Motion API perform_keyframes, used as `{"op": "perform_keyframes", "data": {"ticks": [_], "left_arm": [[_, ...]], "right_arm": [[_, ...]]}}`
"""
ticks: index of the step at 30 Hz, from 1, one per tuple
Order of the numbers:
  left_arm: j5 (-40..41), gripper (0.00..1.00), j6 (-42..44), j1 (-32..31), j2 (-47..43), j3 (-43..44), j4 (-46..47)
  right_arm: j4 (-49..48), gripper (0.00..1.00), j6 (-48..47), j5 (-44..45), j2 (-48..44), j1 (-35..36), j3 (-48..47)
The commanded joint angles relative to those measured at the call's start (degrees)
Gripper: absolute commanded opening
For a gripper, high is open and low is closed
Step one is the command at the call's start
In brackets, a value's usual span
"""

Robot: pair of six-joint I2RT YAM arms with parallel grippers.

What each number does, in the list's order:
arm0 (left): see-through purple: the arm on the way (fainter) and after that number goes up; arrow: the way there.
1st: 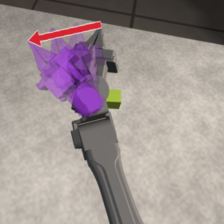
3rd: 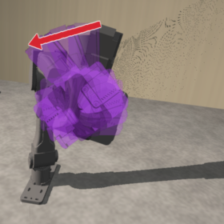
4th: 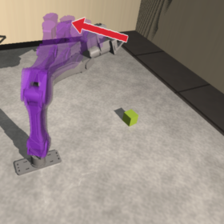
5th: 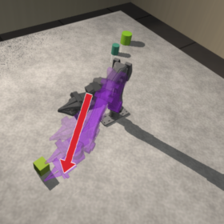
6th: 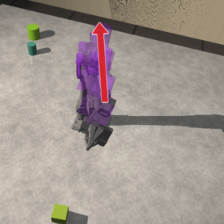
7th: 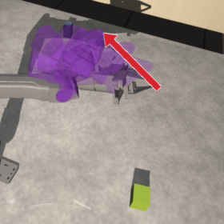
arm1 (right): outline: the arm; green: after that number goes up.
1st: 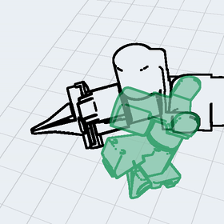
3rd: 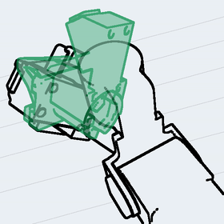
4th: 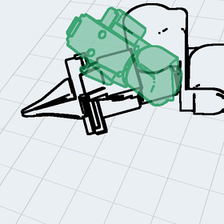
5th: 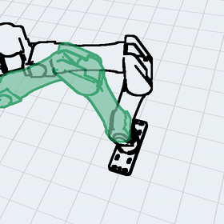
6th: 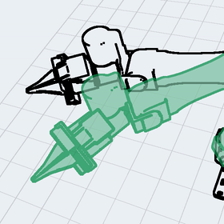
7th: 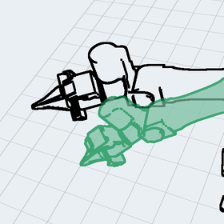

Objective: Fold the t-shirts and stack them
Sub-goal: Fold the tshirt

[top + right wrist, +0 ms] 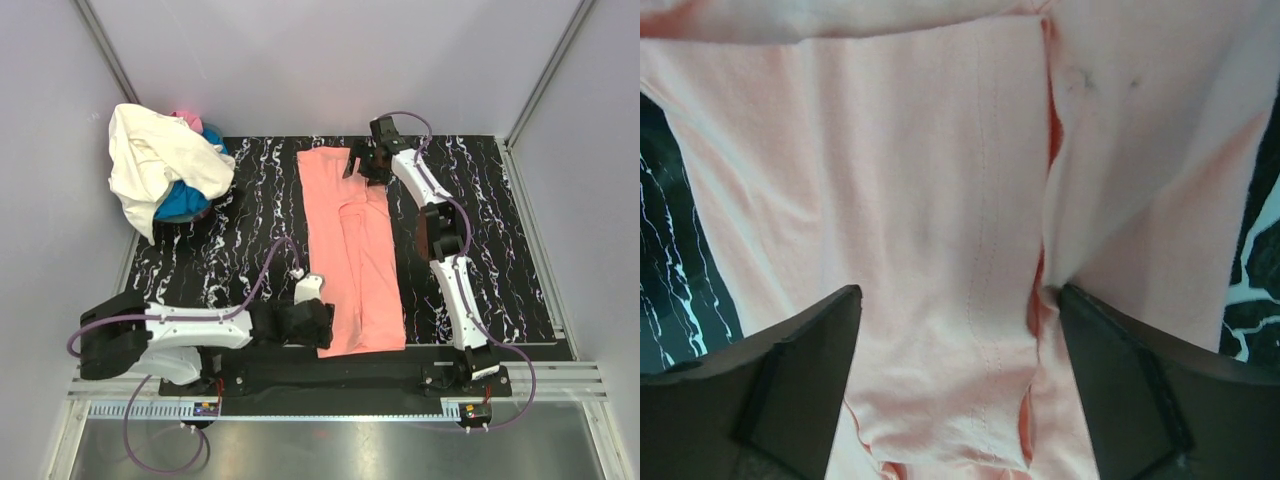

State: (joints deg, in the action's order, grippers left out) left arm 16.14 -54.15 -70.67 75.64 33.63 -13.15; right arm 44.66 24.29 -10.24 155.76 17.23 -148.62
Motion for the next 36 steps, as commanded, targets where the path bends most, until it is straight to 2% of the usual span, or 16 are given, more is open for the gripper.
{"op": "perform_keyframes", "data": {"ticks": [1,4,8,11,12,14,15,17,18,21,25,28,31,32,36], "left_arm": [[9.5,0.76,-4.0,-4.6,-5.1,4.9,-18.7],[10.2,0.77,-5.4,-6.3,-7.5,5.8,-20.3],[8.4,0.76,-7.3,-7.2,-8.8,1.4,-15.8],[5.8,0.76,-7.6,-7.7,-9.8,-3.0,-7.4],[5.2,0.76,-7.9,-7.8,-9.9,-3.9,-5.6],[4.3,0.76,-8.2,-8.2,-9.4,-5.8,-1.2],[4.2,0.75,-8.3,-8.4,-8.6,-5.9,-0.5],[4.1,0.75,-8.3,-9.2,-7.4,-5.4,0.8],[4.3,0.75,-8.3,-9.7,-5.9,-5.0,0.8],[4.6,0.75,-9.2,-11.1,-2.4,-4.1,1.2],[3.2,0.73,-11.1,-12.3,1.3,-4.8,5.3],[4.2,0.72,-11.9,-12.8,2.8,-4.3,3.9],[5.3,0.68,-12.5,-12.8,2.2,-5.1,3.8],[5.6,0.64,-12.9,-12.8,1.7,-5.2,4.0],[7.0,0.58,-13.3,-12.9,0.6,-6.6,5.5]], "right_arm": [[2.5,0.91,-0.5,-1.2,-6.7,0.3,3.0],[2.6,1.0,-1.4,-1.8,-13.4,0.4,5.4],[5.9,1.0,-2.8,0.7,-24.1,0.4,12.0],[5.9,1.0,-1.5,6.5,-37.3,0.4,28.9],[4.6,1.0,-0.5,8.4,-45.9,0.4,41.3],[-2.5,0.98,3.4,8.7,-55.4,0.4,55.5],[-4.9,0.96,4.6,8.1,-64.9,0.7,68.2],[-9.8,0.94,7.9,8.0,-74.0,2.2,79.5],[-10.3,0.93,8.9,9.1,-81.7,3.1,87.7],[-10.0,0.92,13.6,8.5,-94.4,5.5,100.3],[-8.0,0.86,19.0,5.5,-105.6,7.5,109.5],[-3.6,0.84,23.7,4.4,-112.9,9.4,113.7],[-1.9,0.8,28.9,2.1,-120.1,11.1,117.4],[-1.4,0.77,30.4,1.5,-121.7,11.8,118.2],[1.2,0.75,34.9,2.8,-128.9,14.9,123.2]]}}
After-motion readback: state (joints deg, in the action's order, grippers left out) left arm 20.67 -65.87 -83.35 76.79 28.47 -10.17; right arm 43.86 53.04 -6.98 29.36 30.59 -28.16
